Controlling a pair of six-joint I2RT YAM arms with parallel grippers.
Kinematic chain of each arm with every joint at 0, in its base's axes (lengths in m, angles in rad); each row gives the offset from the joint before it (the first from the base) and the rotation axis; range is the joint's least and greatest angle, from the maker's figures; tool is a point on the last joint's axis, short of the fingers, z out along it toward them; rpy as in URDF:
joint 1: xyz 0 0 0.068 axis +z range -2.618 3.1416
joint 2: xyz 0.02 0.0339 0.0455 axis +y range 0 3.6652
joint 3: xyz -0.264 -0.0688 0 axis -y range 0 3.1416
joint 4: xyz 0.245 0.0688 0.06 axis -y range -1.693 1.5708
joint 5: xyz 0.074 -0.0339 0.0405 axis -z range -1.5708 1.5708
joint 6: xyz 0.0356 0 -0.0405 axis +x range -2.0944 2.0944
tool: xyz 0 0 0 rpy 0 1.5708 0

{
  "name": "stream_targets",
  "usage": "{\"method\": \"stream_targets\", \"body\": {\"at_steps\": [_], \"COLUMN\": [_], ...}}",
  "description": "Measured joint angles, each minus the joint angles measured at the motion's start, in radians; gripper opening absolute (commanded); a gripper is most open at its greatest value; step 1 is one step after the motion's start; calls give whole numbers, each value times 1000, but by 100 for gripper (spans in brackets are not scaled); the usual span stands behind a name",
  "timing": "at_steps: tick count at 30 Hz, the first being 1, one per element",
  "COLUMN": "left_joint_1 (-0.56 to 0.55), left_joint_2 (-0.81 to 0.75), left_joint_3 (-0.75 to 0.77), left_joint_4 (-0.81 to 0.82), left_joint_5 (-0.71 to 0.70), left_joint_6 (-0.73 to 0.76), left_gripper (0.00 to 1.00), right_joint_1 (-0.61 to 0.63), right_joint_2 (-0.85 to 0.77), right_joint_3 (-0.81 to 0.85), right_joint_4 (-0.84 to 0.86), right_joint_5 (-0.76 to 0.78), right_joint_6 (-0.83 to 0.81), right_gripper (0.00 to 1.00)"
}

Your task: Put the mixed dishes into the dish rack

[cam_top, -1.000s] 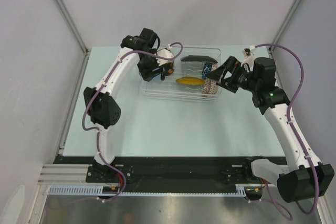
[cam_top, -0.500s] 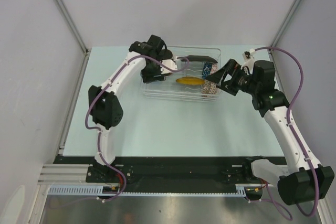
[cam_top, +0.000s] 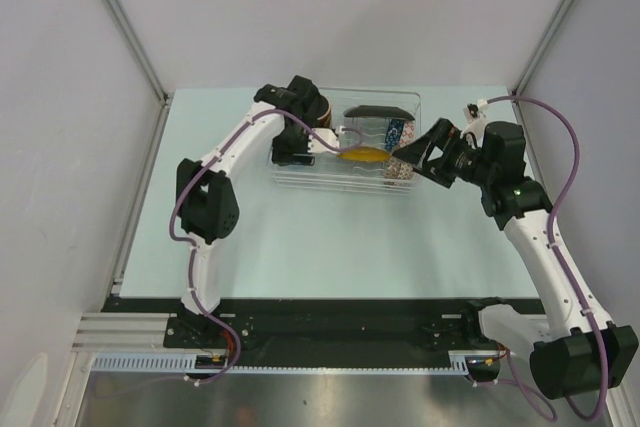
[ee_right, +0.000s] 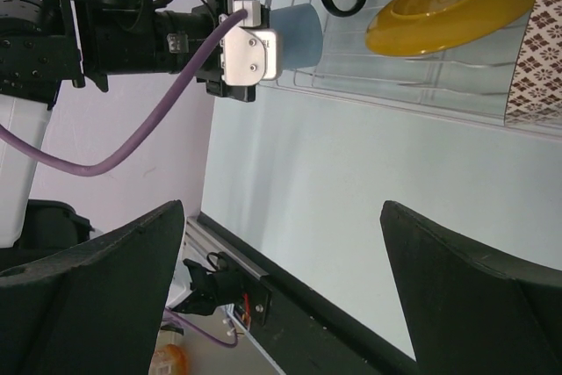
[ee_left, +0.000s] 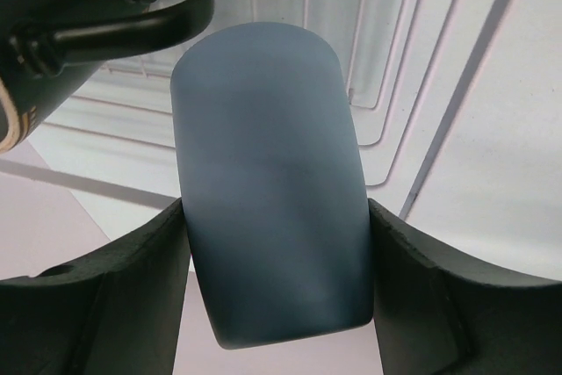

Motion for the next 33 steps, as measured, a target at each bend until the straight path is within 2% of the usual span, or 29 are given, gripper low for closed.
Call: {"method": "stream_targets", "body": {"at_steps": [11, 19, 26, 29, 30, 32, 33], "left_joint_1": [-2, -3, -6, -10, -12, -14, -16], "left_joint_2": [0, 34, 105, 105, 105, 105, 105], "left_joint_3": [-50, -50, -5, -5, -5, -5, -5], "left_joint_4": [-30, -22, 5, 10, 13, 16, 18], "left_joint_5": [8, -13, -18, -15, -15, -14, -12], "left_joint_6": [169, 222, 227, 226, 225, 221, 219], "left_gripper": [0, 2, 18, 28, 36, 42, 61], "right_joint_1": [-5, -10, -10, -10, -10, -10, -10], "right_joint_2": [0, 0, -3, -3, -3, -4, -4], "right_joint_3": [-25, -49, -61, -69, -71, -76, -79], "right_joint_4": [7, 19, 29, 31, 33, 39, 42], "right_joint_5": [3, 3, 3, 1, 0, -3, -5], "right_joint_6": [14, 28, 32, 32, 32, 33, 34], "right_gripper": [100, 100, 100, 100, 100, 100, 100]}}
